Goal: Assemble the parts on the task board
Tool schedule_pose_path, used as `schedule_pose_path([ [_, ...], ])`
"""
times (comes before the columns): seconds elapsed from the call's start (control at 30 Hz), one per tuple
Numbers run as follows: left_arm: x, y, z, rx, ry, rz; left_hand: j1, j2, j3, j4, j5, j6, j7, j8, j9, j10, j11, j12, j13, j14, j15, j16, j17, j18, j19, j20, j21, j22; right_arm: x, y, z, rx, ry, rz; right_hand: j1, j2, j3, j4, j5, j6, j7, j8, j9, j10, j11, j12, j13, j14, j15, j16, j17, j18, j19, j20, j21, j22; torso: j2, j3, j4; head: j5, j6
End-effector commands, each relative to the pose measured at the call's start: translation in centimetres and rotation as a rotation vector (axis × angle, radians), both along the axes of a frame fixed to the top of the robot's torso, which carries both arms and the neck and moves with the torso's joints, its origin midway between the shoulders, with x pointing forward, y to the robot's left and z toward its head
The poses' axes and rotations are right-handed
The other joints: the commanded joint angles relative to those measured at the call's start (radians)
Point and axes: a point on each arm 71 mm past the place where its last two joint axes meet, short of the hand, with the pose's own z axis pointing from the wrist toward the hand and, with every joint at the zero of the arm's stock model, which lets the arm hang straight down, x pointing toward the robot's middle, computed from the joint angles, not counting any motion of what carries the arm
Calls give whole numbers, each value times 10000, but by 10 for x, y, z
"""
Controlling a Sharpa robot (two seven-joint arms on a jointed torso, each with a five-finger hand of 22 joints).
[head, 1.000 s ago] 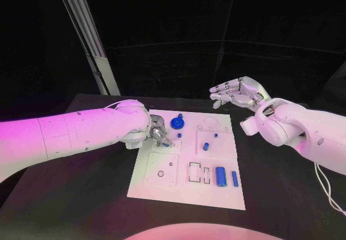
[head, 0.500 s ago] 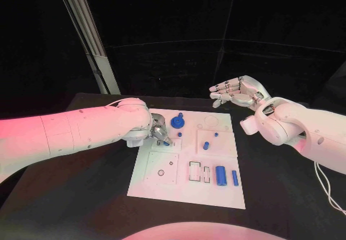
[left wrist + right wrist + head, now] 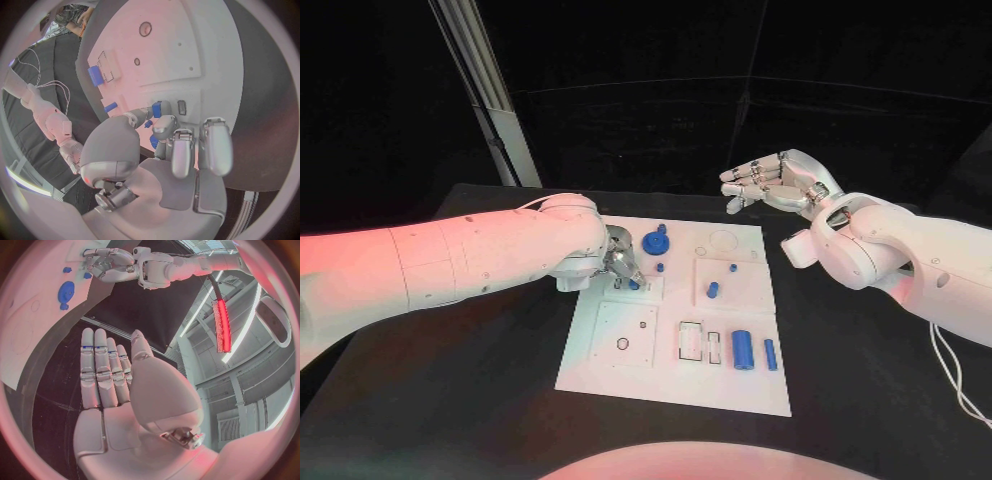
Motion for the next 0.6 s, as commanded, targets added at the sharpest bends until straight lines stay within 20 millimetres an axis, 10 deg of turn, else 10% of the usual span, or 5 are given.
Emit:
schedule_pose_path([
  [0.03,-1,-1,-1,39,252,-65,-125,-1,-36,84,-30,93,4,-44,4,68,4,48,34,1059,-61,31,2634,-102,238,-73,52,16,0,1,2,6,-93,83,-38,23,-4,-33,45,-92,6,-54,-12,-55,15,-36,-18,-41,7,-34,-18,25,-5,37,-54,-18,-4,0,-4,9,-5],
  [0.6,2,-2,-1,65,240,-19,-634,-43,-431,550,-67,291,-8,-122,-80,150,-2,130,150,1059,-63,31,2634,-113,253,-76,78,83,0,3,2,-72,-139,147,-27,34,20,-70,572,-158,26,-48,-9,-118,33,-24,-61,-87,24,-76,-32,26,-17,52,-129,-58,-5,-8,-3,-16,3],
])
